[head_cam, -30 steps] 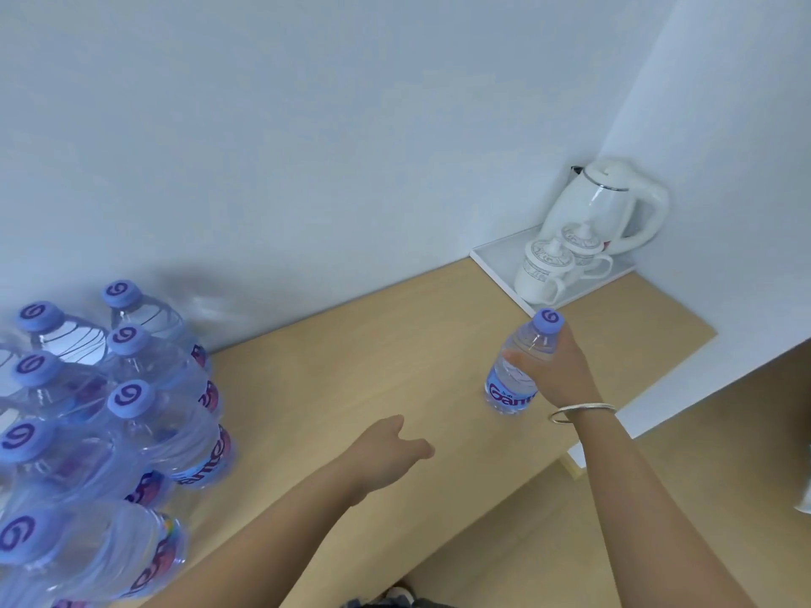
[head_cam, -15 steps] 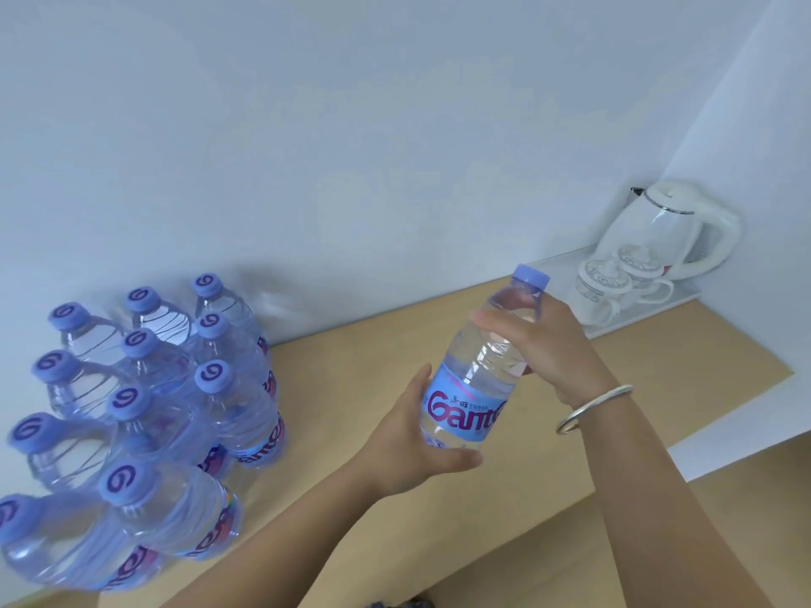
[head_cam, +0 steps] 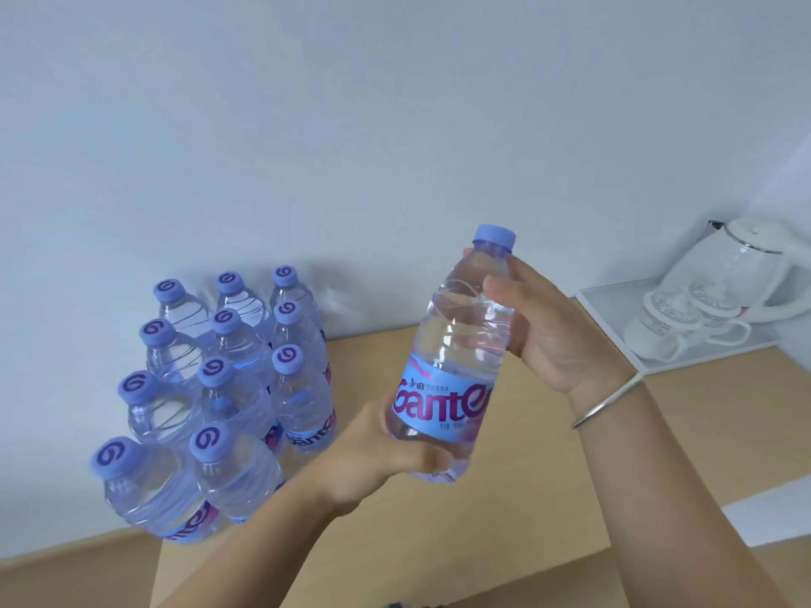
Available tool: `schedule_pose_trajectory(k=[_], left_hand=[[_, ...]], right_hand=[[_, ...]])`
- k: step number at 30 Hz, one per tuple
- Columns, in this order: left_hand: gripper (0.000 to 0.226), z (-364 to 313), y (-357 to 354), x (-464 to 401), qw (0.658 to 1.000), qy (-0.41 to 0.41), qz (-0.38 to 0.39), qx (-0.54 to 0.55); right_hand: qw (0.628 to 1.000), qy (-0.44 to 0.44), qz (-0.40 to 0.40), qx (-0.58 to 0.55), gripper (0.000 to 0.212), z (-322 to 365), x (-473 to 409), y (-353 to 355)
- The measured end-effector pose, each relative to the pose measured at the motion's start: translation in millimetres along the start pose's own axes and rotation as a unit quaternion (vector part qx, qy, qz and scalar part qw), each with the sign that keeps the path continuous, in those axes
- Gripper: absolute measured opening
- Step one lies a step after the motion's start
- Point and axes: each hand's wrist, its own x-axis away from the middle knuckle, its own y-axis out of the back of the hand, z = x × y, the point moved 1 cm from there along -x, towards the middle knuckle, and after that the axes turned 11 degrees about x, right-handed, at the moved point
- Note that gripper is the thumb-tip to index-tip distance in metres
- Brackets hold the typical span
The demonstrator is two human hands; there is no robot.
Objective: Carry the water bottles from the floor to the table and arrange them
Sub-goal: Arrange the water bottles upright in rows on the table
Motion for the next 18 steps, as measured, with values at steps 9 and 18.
schedule_pose_trajectory(k=[9,18], left_hand=[[0.067,4.3,2.4,22.7,0.974,0.048,0.095,0.200],[0.048,10.2,9.4,32.6,0.992,0.025,0.027,0.123]], right_hand=[[0.987,0.035,0.085,-0.133,0.043,-3.0,-18.4,-36.0],[0.998,0.018,0.051,0.014,0.023,-17.9,-25.1,-39.9]])
